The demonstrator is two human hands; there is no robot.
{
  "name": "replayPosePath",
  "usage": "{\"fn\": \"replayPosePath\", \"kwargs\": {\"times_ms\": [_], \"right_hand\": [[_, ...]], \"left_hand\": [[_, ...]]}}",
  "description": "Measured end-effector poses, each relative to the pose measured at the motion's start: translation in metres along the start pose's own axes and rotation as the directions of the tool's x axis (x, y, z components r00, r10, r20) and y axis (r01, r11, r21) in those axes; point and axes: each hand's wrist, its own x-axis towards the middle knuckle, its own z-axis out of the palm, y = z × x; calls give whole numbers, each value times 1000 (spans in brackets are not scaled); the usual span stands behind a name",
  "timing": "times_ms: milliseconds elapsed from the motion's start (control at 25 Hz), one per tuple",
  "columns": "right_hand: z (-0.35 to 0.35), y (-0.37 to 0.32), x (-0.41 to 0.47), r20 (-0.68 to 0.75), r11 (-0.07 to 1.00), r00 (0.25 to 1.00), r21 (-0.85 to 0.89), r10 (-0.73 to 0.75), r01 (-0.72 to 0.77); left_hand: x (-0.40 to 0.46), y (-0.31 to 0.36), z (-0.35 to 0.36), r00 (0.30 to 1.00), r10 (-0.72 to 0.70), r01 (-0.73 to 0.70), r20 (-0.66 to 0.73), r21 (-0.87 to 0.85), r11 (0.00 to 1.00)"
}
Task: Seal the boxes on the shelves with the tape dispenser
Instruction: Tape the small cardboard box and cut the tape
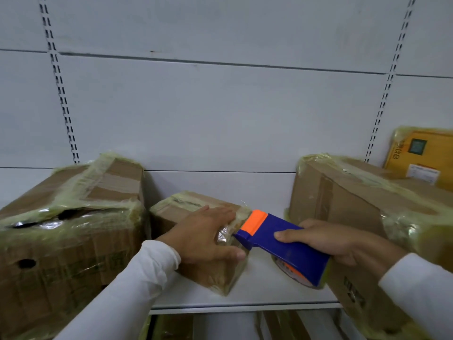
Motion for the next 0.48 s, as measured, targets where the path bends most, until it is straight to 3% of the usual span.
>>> {"fn": "replayPosePath", "kwargs": {"times_ms": [80, 200, 480], "right_hand": [[5, -3, 2, -12, 1000, 1000, 6, -10, 10], [7, -6, -6, 15, 999, 999, -15, -36, 36], [5, 13, -34, -9, 1000, 1000, -9, 2, -3]], "left_hand": [[0, -5, 4, 999, -31, 28, 28, 101, 994], [-2, -14, 6, 994, -54, 56, -98, 21, 998], [0, -19, 6, 993, -115, 114, -39, -18, 993]]}}
